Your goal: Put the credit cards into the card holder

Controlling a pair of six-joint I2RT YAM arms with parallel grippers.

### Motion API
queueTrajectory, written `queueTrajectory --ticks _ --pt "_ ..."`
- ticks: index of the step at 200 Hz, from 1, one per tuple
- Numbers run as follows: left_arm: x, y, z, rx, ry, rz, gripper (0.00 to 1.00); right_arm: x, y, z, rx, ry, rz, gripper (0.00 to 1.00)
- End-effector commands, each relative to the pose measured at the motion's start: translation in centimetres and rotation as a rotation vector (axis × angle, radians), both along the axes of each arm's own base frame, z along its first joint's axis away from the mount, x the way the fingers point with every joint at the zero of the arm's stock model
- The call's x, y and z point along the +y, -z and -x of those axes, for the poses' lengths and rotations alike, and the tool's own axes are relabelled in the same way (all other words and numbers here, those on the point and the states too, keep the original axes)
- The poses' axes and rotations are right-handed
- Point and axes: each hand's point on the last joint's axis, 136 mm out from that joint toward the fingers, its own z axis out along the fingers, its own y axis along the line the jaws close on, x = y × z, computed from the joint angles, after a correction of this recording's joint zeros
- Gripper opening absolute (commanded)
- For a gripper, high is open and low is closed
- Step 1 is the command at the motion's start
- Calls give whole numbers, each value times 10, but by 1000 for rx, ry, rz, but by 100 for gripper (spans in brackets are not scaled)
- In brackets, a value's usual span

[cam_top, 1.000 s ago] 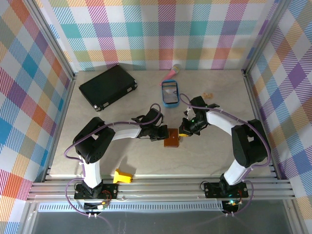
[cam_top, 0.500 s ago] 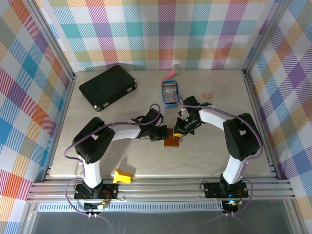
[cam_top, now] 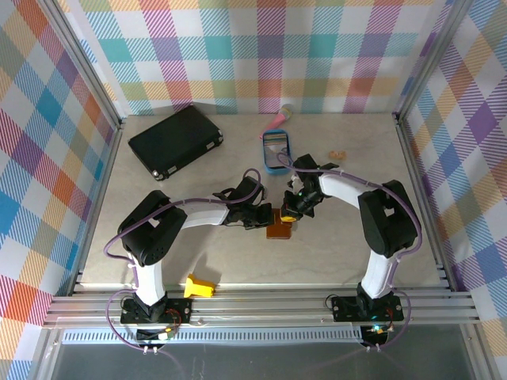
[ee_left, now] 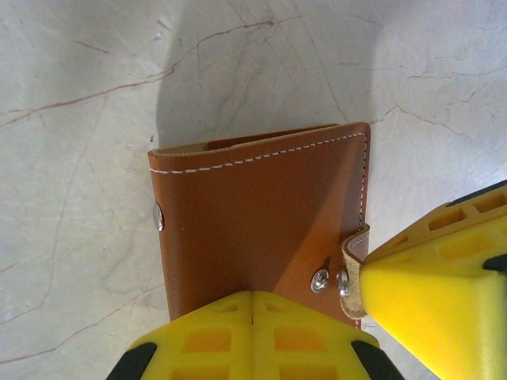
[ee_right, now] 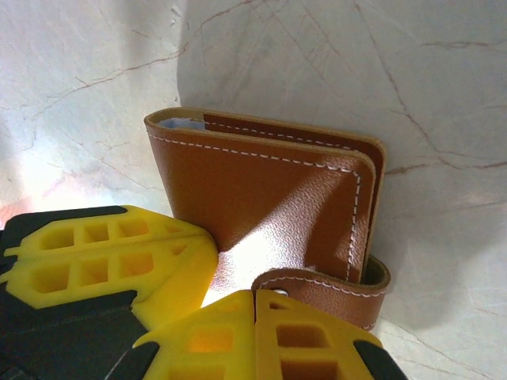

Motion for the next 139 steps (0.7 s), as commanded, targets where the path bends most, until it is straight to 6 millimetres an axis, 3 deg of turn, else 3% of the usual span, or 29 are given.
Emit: queueTrajectory --ticks 1,139 --pt "21 30 18 79 -18 -103 0 -2 5 6 29 -36 46 0" --pt "21 31 20 84 -21 -100 0 10 13 8 66 -23 -1 0"
